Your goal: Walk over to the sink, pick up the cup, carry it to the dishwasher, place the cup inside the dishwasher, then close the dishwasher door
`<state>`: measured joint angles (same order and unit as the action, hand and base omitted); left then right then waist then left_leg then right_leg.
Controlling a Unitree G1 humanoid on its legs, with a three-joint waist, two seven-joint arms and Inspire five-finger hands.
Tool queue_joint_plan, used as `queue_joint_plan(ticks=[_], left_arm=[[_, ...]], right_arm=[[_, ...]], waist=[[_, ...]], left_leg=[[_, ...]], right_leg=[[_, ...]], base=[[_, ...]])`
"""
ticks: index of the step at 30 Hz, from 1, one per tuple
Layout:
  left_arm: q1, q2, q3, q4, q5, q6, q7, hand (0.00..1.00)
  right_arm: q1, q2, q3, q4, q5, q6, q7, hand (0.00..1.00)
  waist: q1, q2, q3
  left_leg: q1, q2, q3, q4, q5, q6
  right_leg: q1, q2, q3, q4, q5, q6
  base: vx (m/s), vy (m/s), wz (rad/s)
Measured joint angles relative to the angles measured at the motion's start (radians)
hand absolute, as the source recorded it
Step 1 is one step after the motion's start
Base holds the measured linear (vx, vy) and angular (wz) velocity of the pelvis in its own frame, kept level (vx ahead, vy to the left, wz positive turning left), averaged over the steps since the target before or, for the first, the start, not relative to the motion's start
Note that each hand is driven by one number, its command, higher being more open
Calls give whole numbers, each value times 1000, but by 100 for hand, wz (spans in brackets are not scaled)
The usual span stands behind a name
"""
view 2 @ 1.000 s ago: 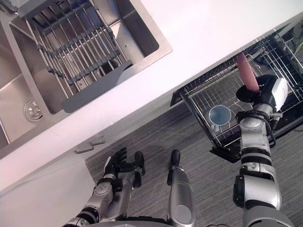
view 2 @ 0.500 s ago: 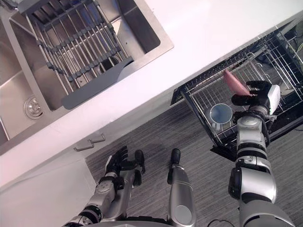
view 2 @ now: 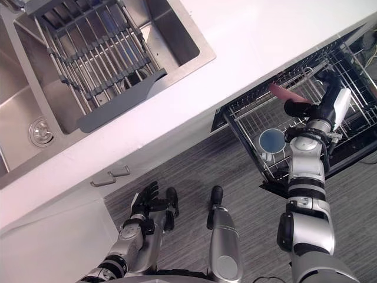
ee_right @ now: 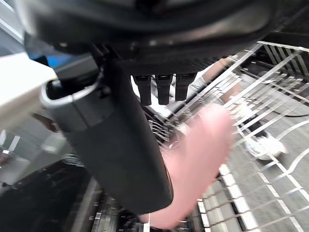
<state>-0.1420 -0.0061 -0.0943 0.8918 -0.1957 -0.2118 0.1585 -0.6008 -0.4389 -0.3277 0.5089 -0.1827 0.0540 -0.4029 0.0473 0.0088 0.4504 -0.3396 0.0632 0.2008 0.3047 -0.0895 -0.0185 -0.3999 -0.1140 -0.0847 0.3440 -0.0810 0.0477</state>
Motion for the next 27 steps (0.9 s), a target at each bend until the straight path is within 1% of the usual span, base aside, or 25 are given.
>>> queue_joint_plan(ticks=[4,12,14,17,18,20,21,22,25,26,27], left_arm=[[-1,3,-2,6,1,10,-4,90],[-2,10,-4,12,13,23,-9,90],[-2,13,-11,17,23,29,-11,90],[1,20,-13,19,41,35,-13,90],[7,29,-12,21,46,37,-13,90],[14,36,-12,24,60,45,-16,90],[24,37,-12,28,61,52,-21,90],[32,36,-12,28,64,54,-25,90],[72,37,-9,27,82,56,-37,90],[87,35,-1,28,92,58,-40,90],[93,33,5,27,100,59,-43,90]], right_arm=[[94,57,-21,-78,5,-2,-12,90],[263,133,-70,-180,6,-2,-13,90],[313,159,-79,-248,6,-2,-13,90],[385,197,-80,-326,6,-14,-14,90],[436,233,-79,-373,5,-17,-14,90],[513,275,-79,-435,5,-24,-13,90],[575,298,-79,-478,6,-33,-11,90],[607,308,-79,-500,6,-41,-9,90],[730,366,-79,-567,6,-73,4,90],[771,386,-78,-585,5,-83,9,90],[788,395,-78,-594,5,-85,11,90]], waist=[[4,-9,-3],[10,-10,-3],[13,-11,-4],[16,-23,-16],[18,-40,-29],[18,-55,-44],[17,-61,-67],[16,-63,-78],[7,-75,-134],[4,-76,-157],[4,-76,-166]], left_leg=[[18,3,0,0,-3,-1],[50,10,1,-1,-7,-6],[70,14,3,-5,-12,-8],[79,19,4,-11,-18,-10],[91,21,5,-18,-20,-12],[112,22,4,-27,-22,-16],[120,22,3,-33,-24,-18],[126,22,3,-38,-25,-19],[164,20,2,-54,-26,-21],[178,19,2,-63,-26,-21],[183,18,1,-66,-26,-22]], right_leg=[[24,3,-2,-7,0,0],[58,9,-2,-16,0,0],[77,13,-3,-23,0,-1],[90,19,-5,-32,-1,-3],[100,22,-6,-36,-4,-7],[122,24,-11,-43,-11,-10],[131,24,-16,-48,-15,-10],[139,23,-19,-51,-18,-9],[177,22,-27,-66,-32,-7],[193,22,-30,-74,-35,-7],[199,22,-31,-79,-36,-7]], base=[[0,0,0],[0,0,0],[1,-5,-2],[0,0,0],[41,-16,-1],[64,-19,4],[72,-10,8],[123,2,8],[123,3,6],[102,3,5],[87,10,3]])
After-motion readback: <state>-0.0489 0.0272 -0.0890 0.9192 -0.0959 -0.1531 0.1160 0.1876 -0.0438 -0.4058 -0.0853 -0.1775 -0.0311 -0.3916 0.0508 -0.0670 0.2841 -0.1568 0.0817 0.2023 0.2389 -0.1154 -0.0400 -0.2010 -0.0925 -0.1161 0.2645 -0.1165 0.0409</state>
